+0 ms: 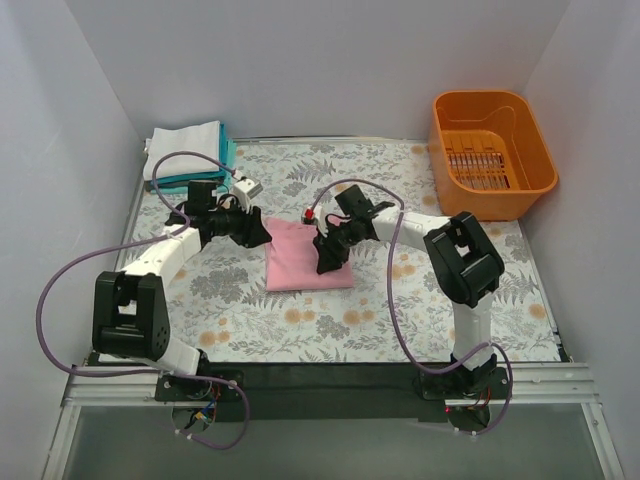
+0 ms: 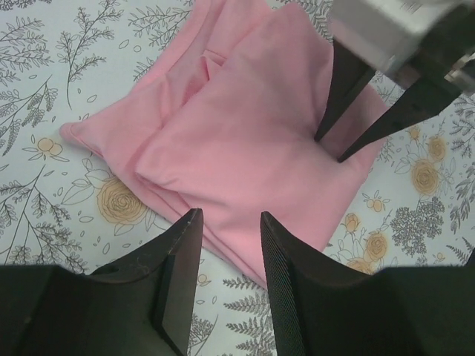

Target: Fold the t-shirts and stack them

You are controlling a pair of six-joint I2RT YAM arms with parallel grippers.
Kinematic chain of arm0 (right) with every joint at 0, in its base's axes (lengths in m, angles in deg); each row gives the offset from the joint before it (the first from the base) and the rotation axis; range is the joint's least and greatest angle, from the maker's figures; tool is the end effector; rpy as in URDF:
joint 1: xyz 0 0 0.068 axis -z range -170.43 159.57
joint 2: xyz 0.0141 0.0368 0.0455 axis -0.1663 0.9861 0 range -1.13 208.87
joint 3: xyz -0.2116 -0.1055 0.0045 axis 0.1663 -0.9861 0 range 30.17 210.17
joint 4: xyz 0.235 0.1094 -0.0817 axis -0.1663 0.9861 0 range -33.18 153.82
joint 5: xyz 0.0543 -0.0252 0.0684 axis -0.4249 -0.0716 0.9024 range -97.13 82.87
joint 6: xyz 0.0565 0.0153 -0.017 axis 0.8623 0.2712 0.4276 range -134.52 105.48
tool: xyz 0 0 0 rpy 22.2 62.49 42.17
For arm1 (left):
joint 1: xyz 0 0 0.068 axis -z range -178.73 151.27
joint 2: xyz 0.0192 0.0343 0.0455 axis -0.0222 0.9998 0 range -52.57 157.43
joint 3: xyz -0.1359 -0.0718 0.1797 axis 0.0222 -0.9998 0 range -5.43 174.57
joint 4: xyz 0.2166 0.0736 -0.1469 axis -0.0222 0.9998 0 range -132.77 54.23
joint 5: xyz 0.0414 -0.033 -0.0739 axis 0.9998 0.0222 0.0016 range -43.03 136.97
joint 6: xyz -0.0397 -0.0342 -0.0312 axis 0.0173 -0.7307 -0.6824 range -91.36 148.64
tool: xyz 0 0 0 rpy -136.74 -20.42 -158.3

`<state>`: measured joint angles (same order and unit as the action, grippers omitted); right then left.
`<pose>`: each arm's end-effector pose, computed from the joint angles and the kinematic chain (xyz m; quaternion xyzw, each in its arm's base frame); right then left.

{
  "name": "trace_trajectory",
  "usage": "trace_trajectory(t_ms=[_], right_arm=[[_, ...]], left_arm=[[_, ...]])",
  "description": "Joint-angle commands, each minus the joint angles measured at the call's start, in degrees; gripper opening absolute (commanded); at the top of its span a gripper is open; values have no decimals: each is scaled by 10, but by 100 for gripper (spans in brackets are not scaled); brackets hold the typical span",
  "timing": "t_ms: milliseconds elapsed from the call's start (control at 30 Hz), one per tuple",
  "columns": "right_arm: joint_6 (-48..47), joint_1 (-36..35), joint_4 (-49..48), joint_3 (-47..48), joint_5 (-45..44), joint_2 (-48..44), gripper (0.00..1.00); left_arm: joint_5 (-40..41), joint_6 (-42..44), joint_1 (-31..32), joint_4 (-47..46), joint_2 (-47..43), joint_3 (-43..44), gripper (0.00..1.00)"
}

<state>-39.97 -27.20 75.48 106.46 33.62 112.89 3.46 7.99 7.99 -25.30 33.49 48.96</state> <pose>0.3117 0.2702 0.1206 -0.5498 0.7163 0.3584 0.2369 0.3181 -0.0691 0.1749 0.0229 0.8796 -0.4141 0.2329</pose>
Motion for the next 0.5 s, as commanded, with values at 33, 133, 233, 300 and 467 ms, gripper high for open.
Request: trace_trajectory(t_ms=[33, 133, 233, 300, 467], right_arm=[[38, -30, -46, -82, 4, -26, 34], [39, -57, -48, -132, 12, -52, 33], [39, -89, -42, -163, 31, -106, 34], [51, -117, -28, -176, 55, -159, 35], [84, -101, -8, -157, 89, -260, 41]], left_arm=[[-11, -5, -2, -15, -64, -16, 37], [-18, 14, -2, 0, -93, -25, 38], [-35, 36, -2, 33, -131, -43, 39], [-46, 74, -2, 64, -163, -54, 42], [-76, 152, 5, 120, -208, -89, 46]])
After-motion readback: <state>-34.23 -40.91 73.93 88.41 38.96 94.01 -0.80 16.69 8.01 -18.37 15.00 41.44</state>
